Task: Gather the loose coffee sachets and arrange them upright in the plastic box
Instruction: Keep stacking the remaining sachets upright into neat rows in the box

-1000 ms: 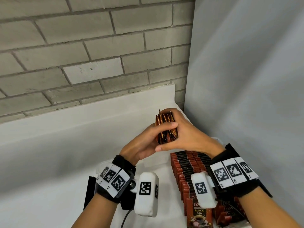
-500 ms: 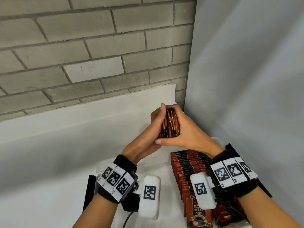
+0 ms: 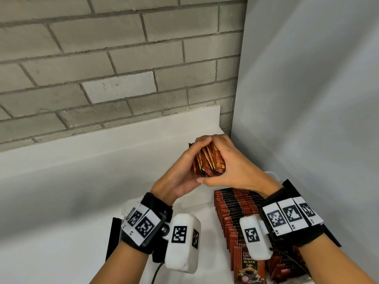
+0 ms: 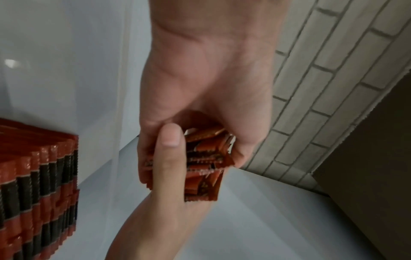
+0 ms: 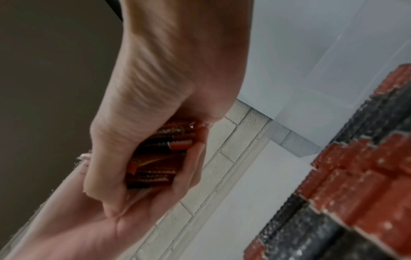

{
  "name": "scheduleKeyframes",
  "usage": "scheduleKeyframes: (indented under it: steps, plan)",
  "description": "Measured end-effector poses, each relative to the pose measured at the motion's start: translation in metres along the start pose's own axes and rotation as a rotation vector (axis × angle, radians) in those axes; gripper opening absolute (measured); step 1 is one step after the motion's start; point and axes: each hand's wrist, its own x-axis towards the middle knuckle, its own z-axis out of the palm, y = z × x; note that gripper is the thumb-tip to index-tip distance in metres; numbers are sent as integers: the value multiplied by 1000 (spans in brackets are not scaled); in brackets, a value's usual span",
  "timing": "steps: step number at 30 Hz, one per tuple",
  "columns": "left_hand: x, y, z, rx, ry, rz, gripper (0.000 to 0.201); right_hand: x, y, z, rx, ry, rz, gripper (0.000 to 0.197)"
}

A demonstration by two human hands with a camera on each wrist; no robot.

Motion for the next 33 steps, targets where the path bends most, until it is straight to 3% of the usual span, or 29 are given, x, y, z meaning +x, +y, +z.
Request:
scheduleKeyframes:
  steps: [8, 12, 18, 20, 24, 25, 29, 31, 33]
  plan:
    - [2, -2, 6, -31, 9, -30, 60, 0, 1, 3, 61, -60, 45, 103]
    - [4, -4, 3, -21, 16, -28, 69, -1, 4, 1, 46, -70, 63, 96]
    - [6, -6, -4, 18, -37, 69, 70, 0, 0, -1, 119, -34, 62, 93]
    - [4, -5, -9, 15, -119, 86, 73, 1, -2, -2, 160, -21, 58, 94]
    - [2, -3, -15, 137, -247, 93, 58, 0, -2, 0, 217, -33, 21, 95]
    - [1, -3, -15, 179, -239, 93, 64, 0, -2, 0, 222, -39, 9, 95]
    - [3, -5, -13, 241, -155, 132, 123, -1, -1, -1, 227, -62, 3, 91]
    - [4, -7, -12, 233, -143, 162, 134, -1, 0, -1, 225, -50, 7, 88]
    - [5, -9, -12, 205, -118, 170, 130, -2, -1, -2, 235, -34, 11, 84]
